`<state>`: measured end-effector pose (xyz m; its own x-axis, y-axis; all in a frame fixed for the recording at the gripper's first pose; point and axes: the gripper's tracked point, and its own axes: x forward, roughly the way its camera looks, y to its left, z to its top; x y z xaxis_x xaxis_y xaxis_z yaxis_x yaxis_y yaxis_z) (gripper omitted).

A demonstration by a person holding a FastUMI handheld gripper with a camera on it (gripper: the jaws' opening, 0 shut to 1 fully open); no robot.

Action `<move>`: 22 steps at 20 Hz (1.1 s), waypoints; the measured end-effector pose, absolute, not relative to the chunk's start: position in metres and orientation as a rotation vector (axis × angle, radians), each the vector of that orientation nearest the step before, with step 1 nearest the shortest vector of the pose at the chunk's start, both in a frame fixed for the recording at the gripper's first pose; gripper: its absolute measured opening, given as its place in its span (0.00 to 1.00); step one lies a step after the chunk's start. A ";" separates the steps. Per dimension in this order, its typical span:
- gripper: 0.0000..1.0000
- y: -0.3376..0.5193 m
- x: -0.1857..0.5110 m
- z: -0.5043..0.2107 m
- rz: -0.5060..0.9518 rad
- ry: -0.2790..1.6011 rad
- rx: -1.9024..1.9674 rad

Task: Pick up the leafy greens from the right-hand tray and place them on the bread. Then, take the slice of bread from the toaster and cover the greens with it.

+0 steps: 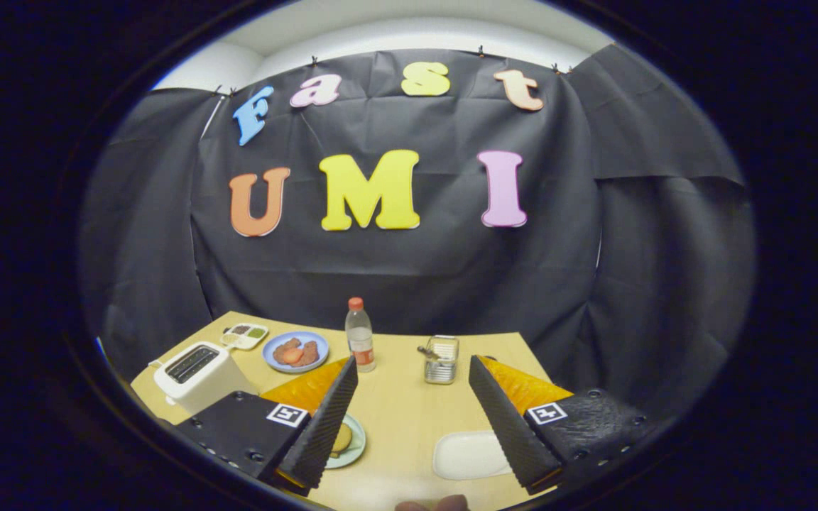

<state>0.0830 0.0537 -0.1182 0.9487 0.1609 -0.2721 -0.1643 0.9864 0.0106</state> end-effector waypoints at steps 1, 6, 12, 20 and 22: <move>0.96 0.044 0.082 -0.108 0.162 0.263 -0.010; 0.96 0.002 0.071 -0.052 0.125 0.170 0.010; 0.96 -0.024 0.040 -0.009 0.068 0.091 0.013; 0.96 0.008 0.025 0.012 0.054 0.048 0.000; 0.96 0.022 0.029 0.009 0.068 0.058 -0.014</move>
<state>0.0291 0.0221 0.0087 0.9960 0.0674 -0.0585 -0.0682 0.9976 -0.0124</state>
